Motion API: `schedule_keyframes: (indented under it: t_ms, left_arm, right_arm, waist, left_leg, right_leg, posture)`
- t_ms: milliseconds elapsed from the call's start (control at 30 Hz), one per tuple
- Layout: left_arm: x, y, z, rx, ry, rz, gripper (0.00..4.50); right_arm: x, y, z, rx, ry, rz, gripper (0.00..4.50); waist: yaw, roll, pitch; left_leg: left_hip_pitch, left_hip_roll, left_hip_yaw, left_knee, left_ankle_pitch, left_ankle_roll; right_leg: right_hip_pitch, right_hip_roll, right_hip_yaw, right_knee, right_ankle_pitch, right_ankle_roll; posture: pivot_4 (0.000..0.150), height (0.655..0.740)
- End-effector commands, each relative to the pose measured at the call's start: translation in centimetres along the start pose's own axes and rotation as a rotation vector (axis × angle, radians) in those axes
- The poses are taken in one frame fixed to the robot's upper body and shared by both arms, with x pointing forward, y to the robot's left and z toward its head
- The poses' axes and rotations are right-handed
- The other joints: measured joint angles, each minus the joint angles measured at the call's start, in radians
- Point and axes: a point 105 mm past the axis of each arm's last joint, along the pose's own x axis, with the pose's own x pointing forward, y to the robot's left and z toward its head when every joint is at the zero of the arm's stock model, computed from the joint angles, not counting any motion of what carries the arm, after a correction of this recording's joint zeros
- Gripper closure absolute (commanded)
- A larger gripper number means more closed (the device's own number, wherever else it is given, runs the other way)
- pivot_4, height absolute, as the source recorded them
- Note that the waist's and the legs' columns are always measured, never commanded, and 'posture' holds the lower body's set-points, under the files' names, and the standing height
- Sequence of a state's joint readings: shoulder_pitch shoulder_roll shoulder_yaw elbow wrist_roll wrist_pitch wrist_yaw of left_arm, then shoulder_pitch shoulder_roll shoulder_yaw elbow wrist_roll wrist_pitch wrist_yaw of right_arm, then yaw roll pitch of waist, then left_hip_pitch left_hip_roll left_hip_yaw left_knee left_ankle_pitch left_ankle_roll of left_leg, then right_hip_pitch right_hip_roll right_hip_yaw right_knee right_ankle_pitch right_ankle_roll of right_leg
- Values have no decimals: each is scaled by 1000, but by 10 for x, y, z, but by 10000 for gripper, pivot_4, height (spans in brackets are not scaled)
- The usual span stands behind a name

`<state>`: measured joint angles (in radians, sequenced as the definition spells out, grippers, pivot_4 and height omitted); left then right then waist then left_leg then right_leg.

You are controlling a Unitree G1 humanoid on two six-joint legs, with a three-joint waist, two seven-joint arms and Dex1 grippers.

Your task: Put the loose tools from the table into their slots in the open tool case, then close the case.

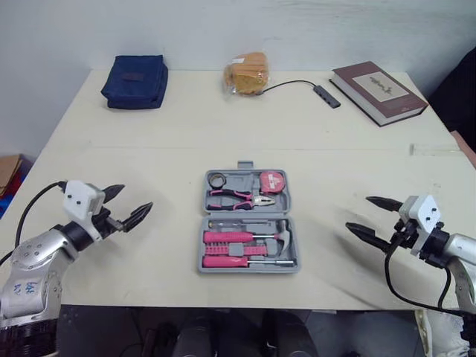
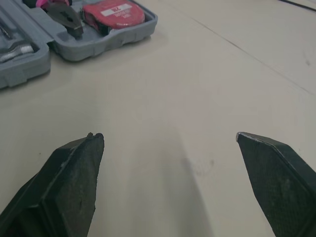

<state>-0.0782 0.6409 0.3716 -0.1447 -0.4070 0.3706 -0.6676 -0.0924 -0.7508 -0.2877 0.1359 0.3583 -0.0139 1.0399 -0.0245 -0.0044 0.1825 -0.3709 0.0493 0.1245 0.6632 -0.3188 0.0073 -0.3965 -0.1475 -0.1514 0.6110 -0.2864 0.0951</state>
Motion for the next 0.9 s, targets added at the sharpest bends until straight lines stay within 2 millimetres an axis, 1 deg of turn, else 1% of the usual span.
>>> schedule_keyframes:
  t_ms: [33, 67, 133, 200, 267, 333, 400, 467, 533, 600, 633, 700, 900]
  left_arm:
    - [23, -10, 14, 9, 133, 23, 0]
    - [30, -17, 22, -6, 128, -1, 0]
    - [39, -27, 34, -29, 114, -46, 0]
    - [44, -30, 35, -63, 154, -52, 0]
    - [52, -32, 35, -106, 220, -34, 0]
    - [61, -41, 39, -176, 252, -68, 0]
    - [67, -50, 44, -199, 262, -99, 0]
    - [74, -57, 44, -199, 283, -113, 0]
    - [80, -62, 44, -186, 290, -108, 0]
    - [82, -63, 42, -184, 299, -99, 0]
    - [83, -64, 37, -179, 321, -87, 0]
    - [85, -64, 30, -171, 346, -64, 0]
    - [90, -64, 20, -173, 352, -20, 0]
  right_arm:
    - [28, -2, 42, 17, -100, -23, 336]
    - [36, -4, 46, 40, -59, -45, 336]
    - [45, -7, 46, 84, 40, -80, 336]
    - [52, -3, 47, 181, 121, -56, 336]
    - [63, 6, 54, 275, 195, 1, 336]
    - [71, 11, 58, 340, 287, 23, 336]
    - [77, 16, 64, 432, 322, 39, 336]
    - [84, 21, 69, 470, 358, 58, 336]
    - [90, 23, 77, 514, 360, 59, 336]
    - [94, 23, 82, 561, 368, 49, 336]
    - [95, 20, 80, 506, 420, 0, 336]
    - [97, 17, 77, 434, 481, -56, 336]
    - [109, 25, 74, 443, 527, -75, 336]
  waist:
    - [-3, 0, 1]
    - [-3, 1, 1]
    - [0, 1, 1]
    - [0, 1, 1]
    - [2, 1, 1]
    - [1, 0, 2]
    - [1, 0, 2]
    - [1, 0, 2]
    - [1, 0, 2]
    - [0, 0, 2]
    - [1, 0, 2]
    - [1, 0, 2]
    - [1, 0, 2]
  left_leg:
    - [0, 0, 0, 0, 0, 1]
    - [0, -1, 1, 0, 0, 1]
    - [-1, -1, 0, 1, 1, 1]
    - [-1, 0, 0, 0, 1, 0]
    - [-3, 0, -1, -1, 1, 0]
    - [-4, -1, -1, 0, 1, 0]
    - [-7, -1, 0, 1, 1, 2]
    - [-8, -2, 1, 1, 2, 2]
    - [-8, -2, 1, 1, 2, 2]
    - [-14, -2, 2, 2, 2, 2]
    - [-18, -3, 2, 3, 4, 2]
    - [-19, -4, 2, 3, 5, 1]
    - [-19, -4, 2, 4, 6, 2]
  right_leg:
    - [0, 0, 0, 0, 0, 0]
    - [0, 0, 1, 1, 1, 1]
    - [-1, -1, 3, 2, 1, 1]
    - [-1, -1, 7, 2, 1, 1]
    - [-2, 1, 8, 3, 1, 1]
    - [-2, 2, 7, 2, 0, 1]
    - [-5, 2, 4, 2, 1, 2]
    - [-6, 2, 3, 2, 2, 3]
    - [-6, 2, 2, 2, 2, 3]
    - [-12, 2, 3, 3, 2, 3]
    - [-17, 2, 3, 6, 2, 3]
    - [-18, 2, 4, 7, 2, 3]
    - [-18, 2, 5, 8, 2, 3]
  posture:
    - [1500, 7400]
    - [1500, 7400]
    - [1500, 7400]
    - [1500, 7400]
    - [1500, 7400]
    - [1500, 7400]
    - [1500, 7400]
    - [1500, 7400]
    - [1500, 7400]
    - [1500, 7400]
    - [1500, 7400]
    - [1500, 7400]
    - [1500, 7400]
